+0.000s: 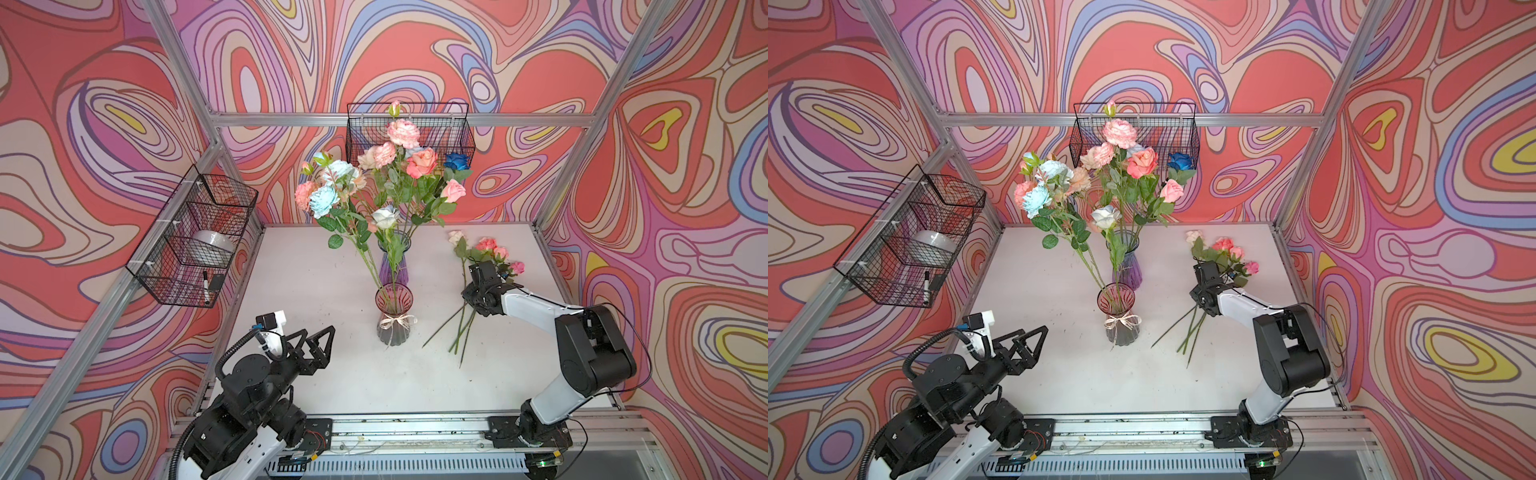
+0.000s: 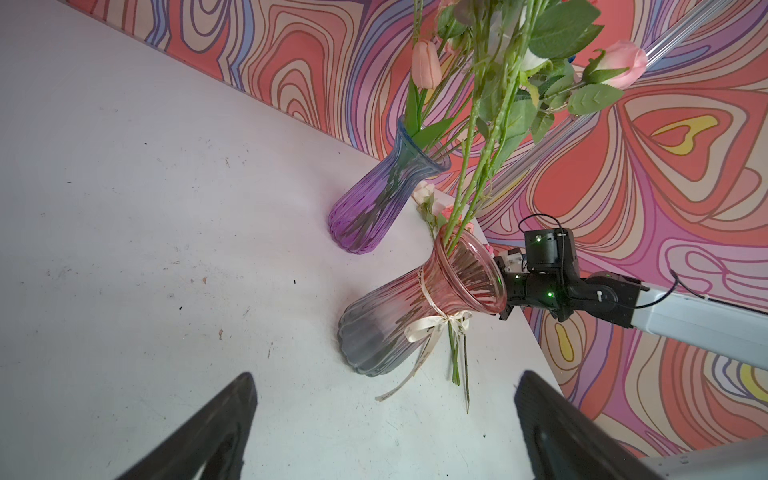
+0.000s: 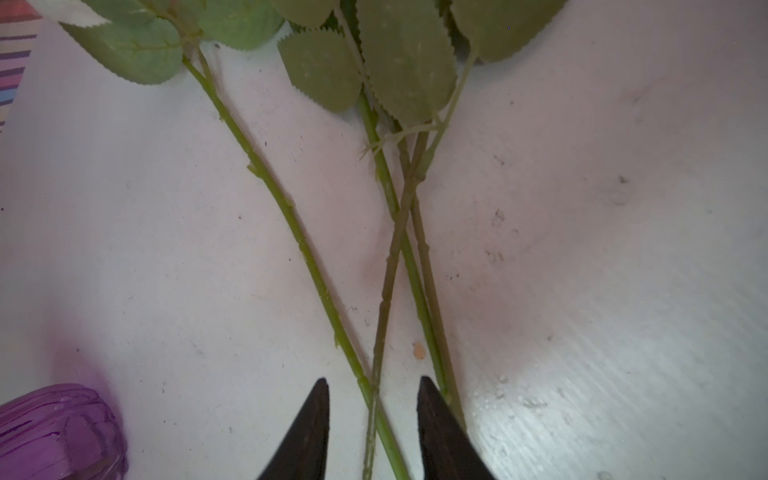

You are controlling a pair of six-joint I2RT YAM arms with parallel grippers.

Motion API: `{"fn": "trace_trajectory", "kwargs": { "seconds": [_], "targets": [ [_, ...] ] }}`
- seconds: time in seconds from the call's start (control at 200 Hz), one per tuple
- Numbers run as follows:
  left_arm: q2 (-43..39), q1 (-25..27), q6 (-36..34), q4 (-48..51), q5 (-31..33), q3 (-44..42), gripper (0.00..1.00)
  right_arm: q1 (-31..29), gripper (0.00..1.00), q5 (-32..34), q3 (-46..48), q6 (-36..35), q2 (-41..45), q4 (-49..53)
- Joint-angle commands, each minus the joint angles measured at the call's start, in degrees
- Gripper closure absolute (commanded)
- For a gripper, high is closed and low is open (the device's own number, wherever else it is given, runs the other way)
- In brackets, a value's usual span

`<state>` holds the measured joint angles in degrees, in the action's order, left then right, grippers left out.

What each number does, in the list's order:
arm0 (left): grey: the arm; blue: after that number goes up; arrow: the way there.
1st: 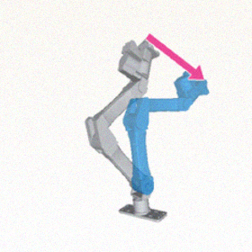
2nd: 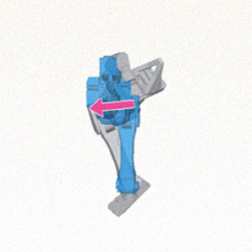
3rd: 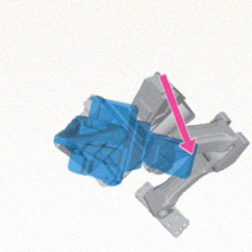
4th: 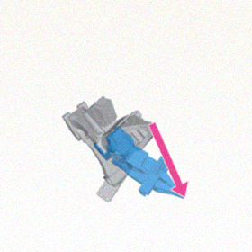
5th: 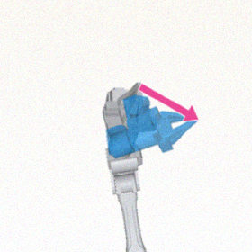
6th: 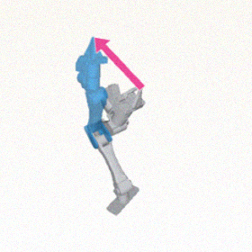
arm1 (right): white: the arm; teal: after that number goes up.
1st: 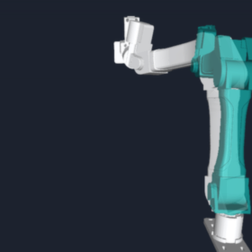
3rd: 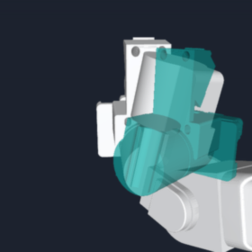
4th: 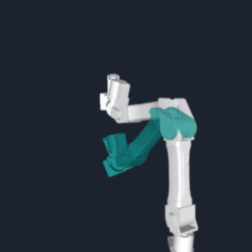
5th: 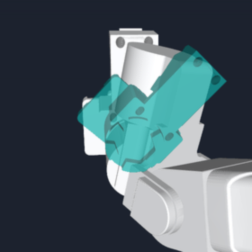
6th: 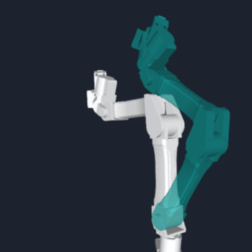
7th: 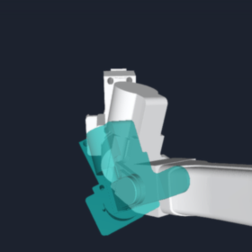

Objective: Arrange the flowers into the vase
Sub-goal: 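Lower the right gripper onto the loose stems and grasp a pink rose stem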

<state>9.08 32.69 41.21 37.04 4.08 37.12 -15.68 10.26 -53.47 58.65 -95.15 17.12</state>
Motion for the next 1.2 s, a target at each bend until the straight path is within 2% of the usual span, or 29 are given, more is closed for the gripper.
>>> {"fn": "trace_trajectory", "kwargs": {
  "seconds": [0.0,0.29,0.491,0.581,0.946,1.192],
  "targets": [
    [-0.56,0.18,0.63,-0.42,-0.08,0.07,0.01,0.54,0.65,1.13,-2.46,1.44,-2.70,1.30],
    [-0.56,0.18,0.36,-0.30,0.19,0.53,0.01,1.43,0.73,-0.39,-4.14,2.12,-8.12,2.52],
    [-0.29,0.23,0.15,0.04,0.32,1.10,0.01,1.71,0.94,-0.70,-3.68,1.07,-7.23,2.47],
    [-0.20,0.20,-0.05,0.66,0.54,1.97,0.01,1.75,1.00,-0.84,-2.96,0.40,-6.71,2.23],
    [-2.51,0.18,0.61,2.85,1.39,1.78,0.01,1.71,1.00,-3.31,2.36,-3.93,9.86,1.68],
    [-1.55,0.24,0.54,2.43,0.56,1.55,0.01,1.71,1.00,-4.98,4.31,-8.33,22.71,6.36]
  ]
}}
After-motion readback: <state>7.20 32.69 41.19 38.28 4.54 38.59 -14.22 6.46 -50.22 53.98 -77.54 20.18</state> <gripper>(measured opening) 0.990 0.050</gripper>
